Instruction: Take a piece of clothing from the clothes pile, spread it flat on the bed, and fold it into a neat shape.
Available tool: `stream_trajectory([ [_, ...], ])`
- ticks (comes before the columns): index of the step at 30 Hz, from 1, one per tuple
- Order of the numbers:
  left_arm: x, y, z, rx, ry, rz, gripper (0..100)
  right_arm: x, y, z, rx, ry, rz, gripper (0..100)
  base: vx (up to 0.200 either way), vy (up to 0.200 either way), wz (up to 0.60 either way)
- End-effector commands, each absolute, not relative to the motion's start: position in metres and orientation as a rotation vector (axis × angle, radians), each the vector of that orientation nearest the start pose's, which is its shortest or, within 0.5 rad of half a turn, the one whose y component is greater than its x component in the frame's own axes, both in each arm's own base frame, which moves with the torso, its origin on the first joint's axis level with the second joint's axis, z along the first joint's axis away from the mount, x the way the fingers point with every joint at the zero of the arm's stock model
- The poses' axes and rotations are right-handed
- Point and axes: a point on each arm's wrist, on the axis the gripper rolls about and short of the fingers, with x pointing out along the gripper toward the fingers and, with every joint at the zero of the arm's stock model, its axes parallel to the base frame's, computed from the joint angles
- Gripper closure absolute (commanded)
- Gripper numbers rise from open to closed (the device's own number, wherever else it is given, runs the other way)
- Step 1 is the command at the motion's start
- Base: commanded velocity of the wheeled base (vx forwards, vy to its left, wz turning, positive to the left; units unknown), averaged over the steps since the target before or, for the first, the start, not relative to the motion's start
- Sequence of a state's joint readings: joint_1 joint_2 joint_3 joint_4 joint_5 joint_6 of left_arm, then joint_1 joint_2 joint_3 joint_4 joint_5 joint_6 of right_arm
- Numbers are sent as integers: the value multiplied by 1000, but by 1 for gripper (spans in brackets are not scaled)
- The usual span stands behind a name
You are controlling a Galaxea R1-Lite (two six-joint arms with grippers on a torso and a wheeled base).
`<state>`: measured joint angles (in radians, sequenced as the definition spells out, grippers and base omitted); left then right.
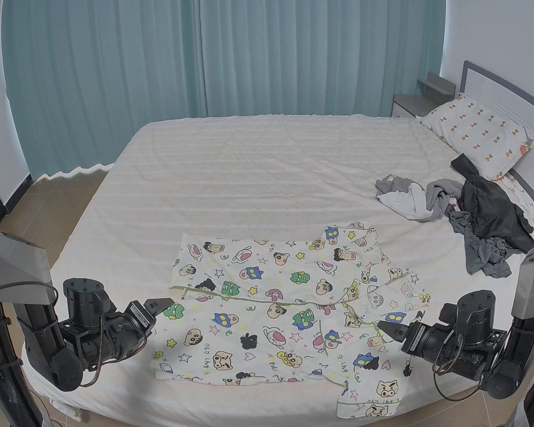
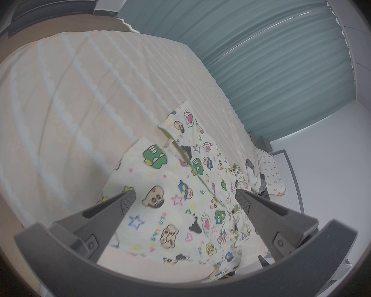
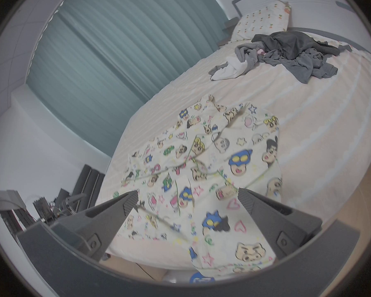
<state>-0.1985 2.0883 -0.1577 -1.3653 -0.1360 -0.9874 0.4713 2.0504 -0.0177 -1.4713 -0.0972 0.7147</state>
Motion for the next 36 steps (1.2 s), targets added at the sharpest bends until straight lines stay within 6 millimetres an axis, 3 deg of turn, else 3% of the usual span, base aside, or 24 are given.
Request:
stream_trajectory([
  [1, 238, -51, 11, -930, 697, -6, 0, 191, 91, 6, 478, 715, 110, 0, -200, 0, 0],
  [9, 238, -52, 10, -928, 704, -13, 0, 197, 75, -22, 381, 811, 26, 0, -50, 0, 0],
  [17, 238, -52, 3, -899, 729, -3, 0, 199, 77, -48, 280, 859, 53, 0, 0, 0, 0],
  [21, 237, -56, -1, -870, 745, -14, 0, 200, 73, -72, 225, 934, 48, 0, 0, 0, 0],
  [36, 237, -59, -8, -865, 715, -36, 0, 217, 74, -73, 148, 894, 225, 0, 0, 0, 0],
])
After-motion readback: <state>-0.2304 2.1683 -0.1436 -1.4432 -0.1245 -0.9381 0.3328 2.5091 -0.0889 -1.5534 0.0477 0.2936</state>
